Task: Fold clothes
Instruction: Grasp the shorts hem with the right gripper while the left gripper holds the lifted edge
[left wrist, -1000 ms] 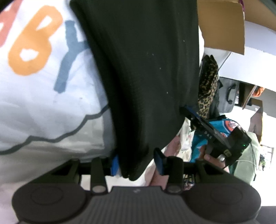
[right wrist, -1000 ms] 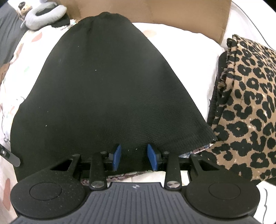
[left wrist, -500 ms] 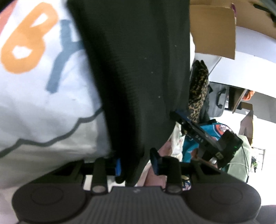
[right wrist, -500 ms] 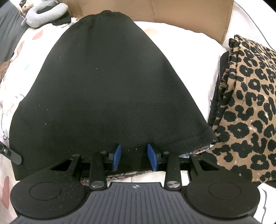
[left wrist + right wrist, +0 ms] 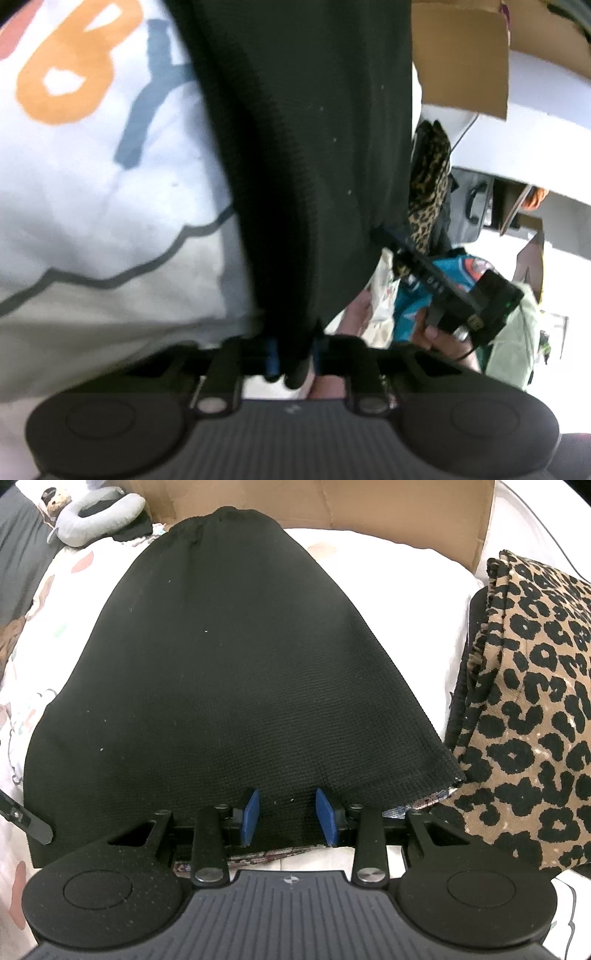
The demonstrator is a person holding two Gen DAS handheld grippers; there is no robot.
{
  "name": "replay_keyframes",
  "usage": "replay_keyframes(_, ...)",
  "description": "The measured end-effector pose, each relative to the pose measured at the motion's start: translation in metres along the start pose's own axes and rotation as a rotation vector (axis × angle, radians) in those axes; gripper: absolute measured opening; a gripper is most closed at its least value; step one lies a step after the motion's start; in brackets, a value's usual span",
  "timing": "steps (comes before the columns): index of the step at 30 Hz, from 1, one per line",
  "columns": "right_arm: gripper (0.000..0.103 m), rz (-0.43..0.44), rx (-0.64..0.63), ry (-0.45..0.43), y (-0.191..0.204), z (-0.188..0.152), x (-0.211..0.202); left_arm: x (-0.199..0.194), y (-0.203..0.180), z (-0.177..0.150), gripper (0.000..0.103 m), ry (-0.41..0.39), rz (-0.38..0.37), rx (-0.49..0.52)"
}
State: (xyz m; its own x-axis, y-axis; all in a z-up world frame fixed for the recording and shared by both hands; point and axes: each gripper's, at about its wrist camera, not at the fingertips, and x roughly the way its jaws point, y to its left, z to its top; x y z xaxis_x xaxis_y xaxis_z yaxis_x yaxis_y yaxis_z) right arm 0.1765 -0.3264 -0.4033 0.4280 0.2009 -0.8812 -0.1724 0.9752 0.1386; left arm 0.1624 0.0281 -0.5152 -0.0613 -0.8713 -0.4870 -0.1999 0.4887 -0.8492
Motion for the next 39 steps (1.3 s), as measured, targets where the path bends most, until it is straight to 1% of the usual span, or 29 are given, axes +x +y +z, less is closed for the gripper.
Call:
replay_keyframes(2,0.041,-0.001,0.011,-0.002,0.0,0.0,-0.001,-0.001,0.002,-0.001,0.009,-0.004,0.006,-0.002)
replay_keyframes(4,0.041,-0.005,0.022,-0.005,0.0,0.001,-0.003,0.0,0.002,-0.001,0.008,-0.006,0.016,-0.001)
replay_keyframes(8,0.041,-0.013,0.046,-0.016,-0.001,0.0,-0.011,0.0,-0.002,0.001,0.007,-0.005,0.033,0.017)
replay_keyframes(11,0.041,-0.026,0.088,-0.032,-0.007,-0.002,-0.02,0.0,-0.003,0.002,0.007,-0.003,0.04,0.027)
replay_keyframes(12,0.041,-0.026,0.117,-0.035,-0.01,-0.004,-0.023,0.0,-0.004,0.002,0.007,-0.002,0.045,0.032)
replay_keyframes(17,0.041,0.025,0.35,-0.041,-0.041,-0.013,-0.032,0.0,-0.008,0.003,0.006,0.006,0.057,0.045)
replay_keyframes(20,0.041,0.074,0.484,-0.058,-0.062,-0.022,-0.032,-0.005,-0.015,0.002,0.006,0.018,0.051,0.048)
replay_keyframes(22,0.041,0.105,0.547,-0.069,-0.069,-0.025,-0.029,-0.01,-0.022,0.003,0.006,0.027,0.038,0.051)
replay_keyframes(24,0.042,0.128,0.602,-0.07,-0.073,-0.03,-0.023,-0.016,-0.03,0.003,0.006,0.034,0.022,0.054)
replay_keyframes(26,0.043,0.151,0.657,-0.071,-0.076,-0.035,-0.017,-0.019,-0.035,0.004,0.006,0.04,0.029,0.064)
replay_keyframes(27,0.047,0.163,0.684,-0.072,-0.078,-0.037,-0.014,-0.019,-0.035,0.005,0.006,0.04,0.03,0.053)
replay_keyframes(31,0.049,0.209,0.792,-0.076,-0.084,-0.046,-0.002,-0.022,-0.033,0.004,0.005,0.04,0.029,0.025)
replay_keyframes(36,0.048,0.252,0.903,-0.122,-0.09,-0.053,0.005,-0.03,-0.035,0.003,0.005,0.043,0.018,0.033)
replay_keyframes(39,0.048,0.265,0.928,-0.165,-0.092,-0.053,0.002,-0.037,-0.034,0.002,0.005,0.046,0.006,0.042)
